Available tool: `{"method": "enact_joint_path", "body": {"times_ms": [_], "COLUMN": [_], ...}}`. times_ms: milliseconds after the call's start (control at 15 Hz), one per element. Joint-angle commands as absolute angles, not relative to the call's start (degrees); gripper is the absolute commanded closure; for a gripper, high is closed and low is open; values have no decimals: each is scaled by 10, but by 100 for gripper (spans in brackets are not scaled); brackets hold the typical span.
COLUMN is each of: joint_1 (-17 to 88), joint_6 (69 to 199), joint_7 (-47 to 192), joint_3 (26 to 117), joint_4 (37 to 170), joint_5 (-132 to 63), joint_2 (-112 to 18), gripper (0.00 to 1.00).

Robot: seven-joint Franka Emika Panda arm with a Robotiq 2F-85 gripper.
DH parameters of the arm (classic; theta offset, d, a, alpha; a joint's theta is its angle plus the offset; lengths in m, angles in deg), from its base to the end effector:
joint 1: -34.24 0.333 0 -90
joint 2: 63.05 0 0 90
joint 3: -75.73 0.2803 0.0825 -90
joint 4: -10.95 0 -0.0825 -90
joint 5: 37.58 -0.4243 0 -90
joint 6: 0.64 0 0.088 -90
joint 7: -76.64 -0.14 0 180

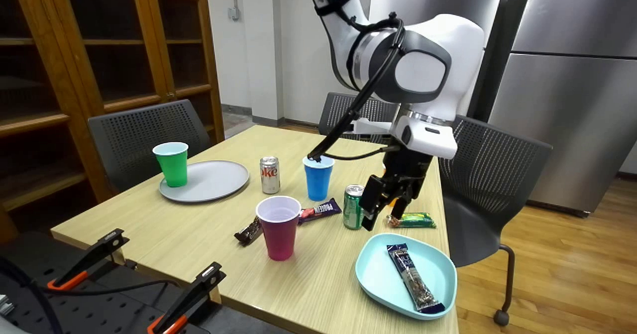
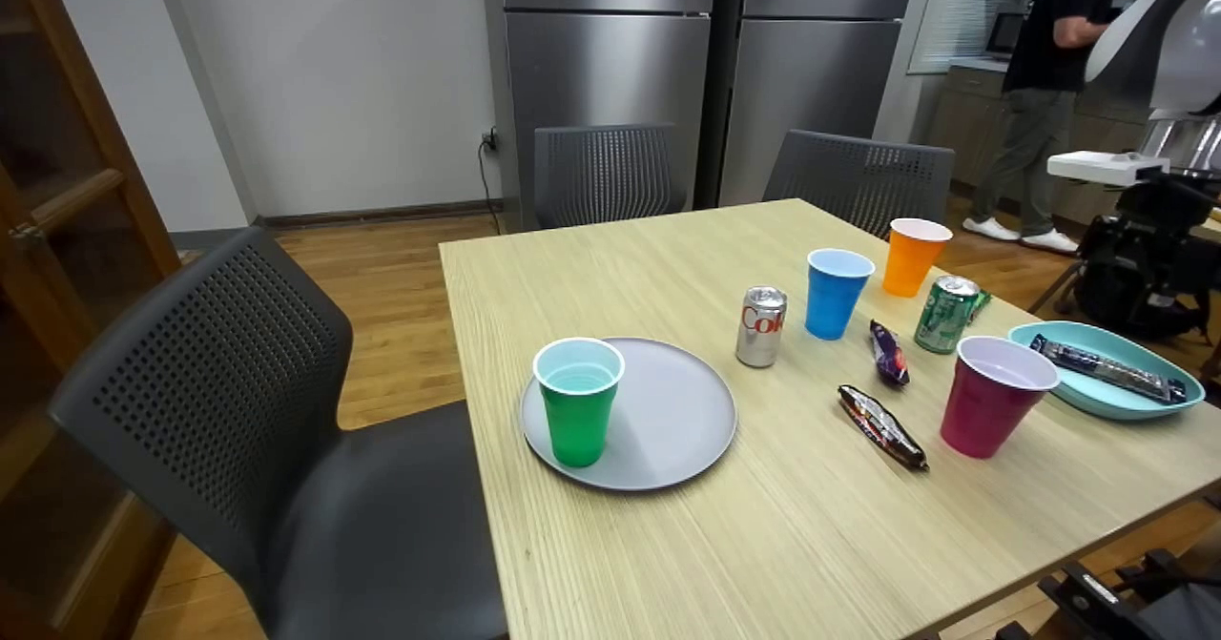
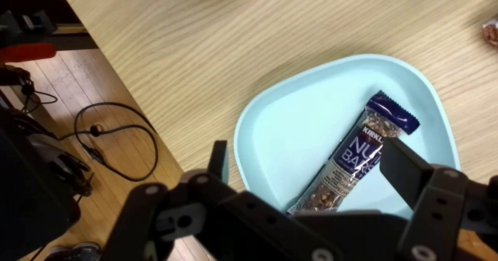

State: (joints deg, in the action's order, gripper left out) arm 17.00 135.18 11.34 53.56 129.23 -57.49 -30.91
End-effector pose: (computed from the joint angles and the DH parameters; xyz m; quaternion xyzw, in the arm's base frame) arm 0.4270 -0.3670 0.0637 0.5088 -0.8557 -0.0929 0.0170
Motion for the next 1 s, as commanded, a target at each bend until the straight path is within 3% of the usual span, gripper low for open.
{"method": "enact_joint_path", "body": {"times_ms": [0,933], "joint_1": [208,303], "joint_6": [1343,1372], "joint_7": [107,119], "joint_3": [534,591], "joint_4": [1347,1403], "joint_5": [-522,-423], "joint_2": [-372,-415], "gripper": [0,0]}}
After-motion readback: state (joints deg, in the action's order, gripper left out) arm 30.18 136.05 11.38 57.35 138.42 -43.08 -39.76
